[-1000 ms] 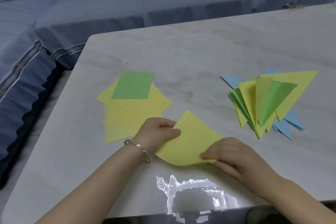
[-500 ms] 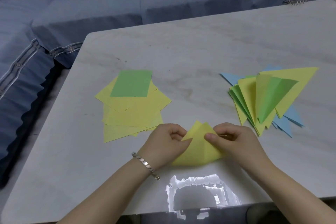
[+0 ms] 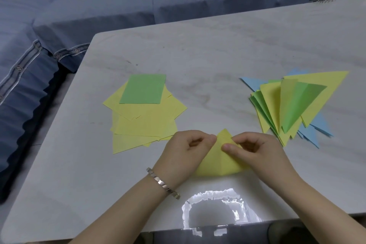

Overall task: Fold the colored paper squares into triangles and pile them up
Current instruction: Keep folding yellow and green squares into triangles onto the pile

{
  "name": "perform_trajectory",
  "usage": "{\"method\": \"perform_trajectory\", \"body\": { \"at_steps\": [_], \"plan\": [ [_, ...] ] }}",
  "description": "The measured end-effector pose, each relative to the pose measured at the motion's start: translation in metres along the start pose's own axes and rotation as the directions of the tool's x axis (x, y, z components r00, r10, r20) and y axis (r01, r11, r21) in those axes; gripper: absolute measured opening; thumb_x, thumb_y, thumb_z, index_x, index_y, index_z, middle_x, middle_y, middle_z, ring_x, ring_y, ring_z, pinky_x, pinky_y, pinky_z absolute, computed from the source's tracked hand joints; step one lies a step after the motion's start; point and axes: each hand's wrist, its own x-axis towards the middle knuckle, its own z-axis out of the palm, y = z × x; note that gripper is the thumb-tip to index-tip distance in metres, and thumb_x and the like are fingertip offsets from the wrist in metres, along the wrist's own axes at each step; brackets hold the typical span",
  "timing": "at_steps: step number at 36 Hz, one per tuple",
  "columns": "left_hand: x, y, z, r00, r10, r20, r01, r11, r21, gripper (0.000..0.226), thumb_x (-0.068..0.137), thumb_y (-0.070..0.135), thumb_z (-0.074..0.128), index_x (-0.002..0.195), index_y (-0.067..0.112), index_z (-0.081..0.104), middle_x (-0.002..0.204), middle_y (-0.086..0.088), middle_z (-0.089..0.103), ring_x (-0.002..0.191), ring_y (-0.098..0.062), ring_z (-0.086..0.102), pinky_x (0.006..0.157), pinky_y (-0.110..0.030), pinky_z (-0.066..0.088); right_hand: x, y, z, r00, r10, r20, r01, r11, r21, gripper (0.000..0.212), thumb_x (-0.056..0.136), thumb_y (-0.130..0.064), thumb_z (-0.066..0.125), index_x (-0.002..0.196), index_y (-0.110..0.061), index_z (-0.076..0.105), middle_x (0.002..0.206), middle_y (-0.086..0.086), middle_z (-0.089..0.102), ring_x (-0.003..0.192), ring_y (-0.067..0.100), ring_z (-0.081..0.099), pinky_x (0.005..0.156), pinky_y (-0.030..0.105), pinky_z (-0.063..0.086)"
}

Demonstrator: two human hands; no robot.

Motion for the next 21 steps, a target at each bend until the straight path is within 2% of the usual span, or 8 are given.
{"method": "perform_trajectory", "body": {
  "at_steps": [2, 5, 9, 12, 14, 18, 21],
  "plan": [
    [0.0, 0.003, 0.002, 1.0, -0.009, -0.03, 0.007, 0.997, -0.072, 0.018, 0.08, 0.018, 0.068, 0.066, 0.029, 0.066, 0.062, 0.011, 0.064, 0.061, -0.001, 0.056, 0.059, -0.008, 0.043, -0.001, -0.001, 0.001, 1.0, 0.007, -0.027, -0.006, 1.0, 0.028, 0.013, 0.065, -0.008, 0.079, 0.061, -0.018, 0.071, 0.061, -0.002, 0.068, 0.056, 0.004, 0.057, 0.057, 0.015, 0.043],
    [0.0, 0.005, 0.003, 0.998, -0.02, -0.057, 0.011, 0.989, -0.145, 0.017, 0.074, 0.014, 0.074, 0.072, 0.03, 0.067, 0.06, 0.014, 0.065, 0.06, -0.001, 0.059, 0.06, -0.008, 0.046, -0.002, -0.002, 0.001, 0.998, 0.028, -0.06, -0.023, 0.997, 0.07, 0.015, 0.066, -0.006, 0.078, 0.068, -0.017, 0.068, 0.063, 0.003, 0.07, 0.056, 0.006, 0.059, 0.056, 0.016, 0.045],
    [-0.002, 0.005, 0.005, 0.997, -0.006, -0.076, -0.002, 0.995, -0.102, 0.033, 0.069, 0.007, 0.077, 0.072, 0.037, 0.064, 0.055, 0.025, 0.061, 0.052, 0.004, 0.053, 0.058, -0.006, 0.043, -0.004, -0.007, 0.001, 0.996, 0.042, -0.076, -0.034, 0.995, 0.098, 0.018, 0.069, -0.007, 0.077, 0.079, -0.017, 0.066, 0.058, 0.009, 0.067, 0.053, 0.011, 0.055, 0.053, 0.02, 0.042],
    [-0.004, 0.006, 0.005, 0.993, -0.025, -0.113, 0.013, 0.994, -0.108, 0.034, 0.069, 0.003, 0.076, 0.068, 0.035, 0.065, 0.051, 0.021, 0.059, 0.047, 0.002, 0.047, 0.055, -0.007, 0.042, -0.004, -0.008, 0.001, 0.996, 0.04, -0.081, -0.033, 0.996, 0.088, 0.028, 0.07, -0.007, 0.076, 0.091, -0.022, 0.064, 0.062, 0.014, 0.067, 0.057, 0.013, 0.057, 0.057, 0.024, 0.044],
    [-0.004, 0.007, 0.006, 0.992, -0.032, -0.123, 0.017, 0.992, -0.127, 0.034, 0.07, 0.001, 0.075, 0.066, 0.034, 0.066, 0.051, 0.019, 0.062, 0.046, 0.002, 0.049, 0.054, -0.007, 0.043, -0.004, -0.009, 0.001, 0.998, 0.016, -0.067, -0.009, 0.996, 0.091, 0.028, 0.073, -0.007, 0.074, 0.093, -0.024, 0.064, 0.065, 0.015, 0.067, 0.06, 0.012, 0.057, 0.061, 0.023, 0.044],
    [-0.005, 0.007, 0.007, 0.992, -0.028, -0.123, 0.011, 0.991, -0.134, 0.034, 0.07, 0.001, 0.074, 0.066, 0.033, 0.067, 0.052, 0.017, 0.063, 0.047, 0.004, 0.051, 0.055, -0.007, 0.043, -0.004, -0.011, 0.002, 0.997, -0.049, -0.059, 0.054, 0.995, 0.089, 0.022, 0.076, -0.001, 0.07, 0.079, -0.023, 0.07, 0.061, -0.002, 0.068, 0.058, 0.003, 0.056, 0.058, 0.008, 0.043],
    [-0.006, 0.006, 0.007, 0.992, -0.02, -0.123, 0.004, 0.992, -0.122, 0.035, 0.071, 0.002, 0.074, 0.068, 0.036, 0.067, 0.053, 0.018, 0.062, 0.05, 0.003, 0.051, 0.056, -0.007, 0.043, -0.004, -0.012, 0.002, 0.994, -0.065, -0.085, 0.07, 0.996, 0.061, 0.027, 0.073, 0.001, 0.072, 0.07, -0.026, 0.071, 0.064, -0.013, 0.069, 0.059, 0.001, 0.059, 0.06, 0.007, 0.045]
  ]
}}
